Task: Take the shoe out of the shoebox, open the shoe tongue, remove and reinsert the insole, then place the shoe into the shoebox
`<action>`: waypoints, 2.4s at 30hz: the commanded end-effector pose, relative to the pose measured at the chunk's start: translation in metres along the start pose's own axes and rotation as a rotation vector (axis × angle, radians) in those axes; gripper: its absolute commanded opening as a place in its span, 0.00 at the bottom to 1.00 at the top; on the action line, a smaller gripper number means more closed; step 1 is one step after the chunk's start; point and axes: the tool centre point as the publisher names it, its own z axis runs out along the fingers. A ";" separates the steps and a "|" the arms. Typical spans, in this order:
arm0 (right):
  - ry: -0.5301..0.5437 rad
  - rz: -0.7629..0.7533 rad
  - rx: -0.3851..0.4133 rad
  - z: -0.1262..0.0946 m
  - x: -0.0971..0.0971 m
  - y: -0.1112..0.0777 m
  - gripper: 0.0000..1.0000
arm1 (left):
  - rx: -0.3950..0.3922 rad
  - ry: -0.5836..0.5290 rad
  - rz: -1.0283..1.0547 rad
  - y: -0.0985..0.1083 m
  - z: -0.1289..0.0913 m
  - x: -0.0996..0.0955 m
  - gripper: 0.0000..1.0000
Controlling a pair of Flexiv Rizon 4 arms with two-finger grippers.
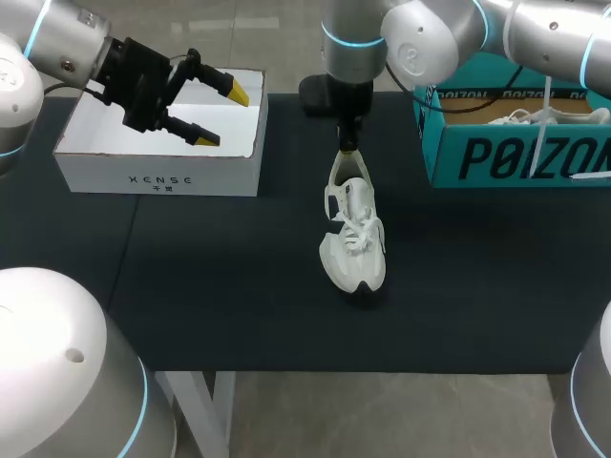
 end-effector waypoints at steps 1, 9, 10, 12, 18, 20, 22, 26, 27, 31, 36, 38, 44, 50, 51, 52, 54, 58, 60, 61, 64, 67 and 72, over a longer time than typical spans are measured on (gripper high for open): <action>0.007 0.009 0.018 0.011 -0.001 -0.006 0.42 | 0.000 0.003 0.001 0.000 0.000 0.000 1.00; 0.028 0.046 0.043 0.023 -0.006 -0.012 0.43 | 0.000 0.003 0.001 0.000 0.000 0.000 1.00; 0.029 0.047 0.042 0.025 -0.007 -0.011 0.44 | 0.000 0.003 0.001 0.000 0.000 0.000 1.00; 0.031 0.049 0.044 0.028 -0.009 -0.009 0.46 | 0.000 0.003 0.001 0.000 0.000 0.000 1.00; 0.060 0.060 0.057 0.044 -0.013 -0.007 0.45 | 0.000 0.003 0.001 0.000 0.000 0.000 1.00; 0.076 0.067 0.059 0.051 -0.013 -0.007 0.45 | 0.000 0.003 0.001 0.000 0.000 0.000 1.00; 0.097 0.072 0.075 0.059 -0.011 -0.008 0.45 | 0.000 0.003 0.001 0.000 0.000 0.000 1.00; 0.121 0.074 0.075 0.070 -0.006 -0.007 0.46 | 0.000 0.003 0.001 0.000 0.000 0.000 1.00; 0.130 0.080 0.077 0.073 -0.005 -0.007 0.47 | 0.000 0.003 0.001 0.000 0.000 0.000 1.00; 0.167 0.114 0.113 0.089 -0.004 -0.008 0.41 | 0.000 0.003 0.001 0.000 0.000 0.000 1.00; 0.176 0.149 0.144 0.083 -0.002 -0.011 0.00 | 0.000 0.003 0.001 0.000 0.000 0.000 1.00; 0.196 0.180 0.144 0.071 -0.002 -0.014 0.00 | 0.000 0.003 0.001 0.000 0.000 0.000 1.00; 0.146 0.254 0.113 0.026 -0.004 -0.018 0.00 | 0.000 0.003 0.001 0.000 0.000 0.000 1.00; 0.082 0.291 0.125 -0.006 -0.010 -0.019 0.00 | 0.000 0.003 0.001 0.000 0.000 0.000 1.00; 0.076 0.299 0.132 -0.010 -0.010 -0.019 0.00 | 0.000 0.003 0.001 0.000 0.000 0.000 1.00; 0.070 0.303 0.136 -0.015 -0.011 -0.019 0.00 | 0.000 0.003 0.001 0.000 0.000 0.000 1.00; 0.058 0.313 0.147 -0.024 -0.013 -0.018 0.00 | 0.000 0.003 0.001 0.000 0.000 0.000 1.00; 0.037 0.343 0.162 -0.040 -0.015 -0.018 0.00 | 0.000 0.003 0.001 0.000 0.000 0.000 1.00; 0.016 0.360 0.149 -0.049 -0.015 -0.019 0.00 | 0.000 0.003 0.001 0.000 0.000 0.000 1.00; 0.017 0.386 0.162 -0.053 -0.015 -0.020 0.00 | 0.000 0.003 0.001 0.000 0.000 0.000 1.00; 0.001 0.396 0.175 -0.056 -0.015 -0.021 0.00 | 0.000 0.003 0.001 0.000 0.000 0.000 1.00; 0.001 0.396 0.175 -0.056 -0.015 -0.021 0.00 | 0.000 0.003 0.001 0.000 0.000 0.000 1.00; 0.001 0.396 0.175 -0.056 -0.015 -0.021 0.00 | 0.000 0.003 0.001 0.000 0.000 0.000 1.00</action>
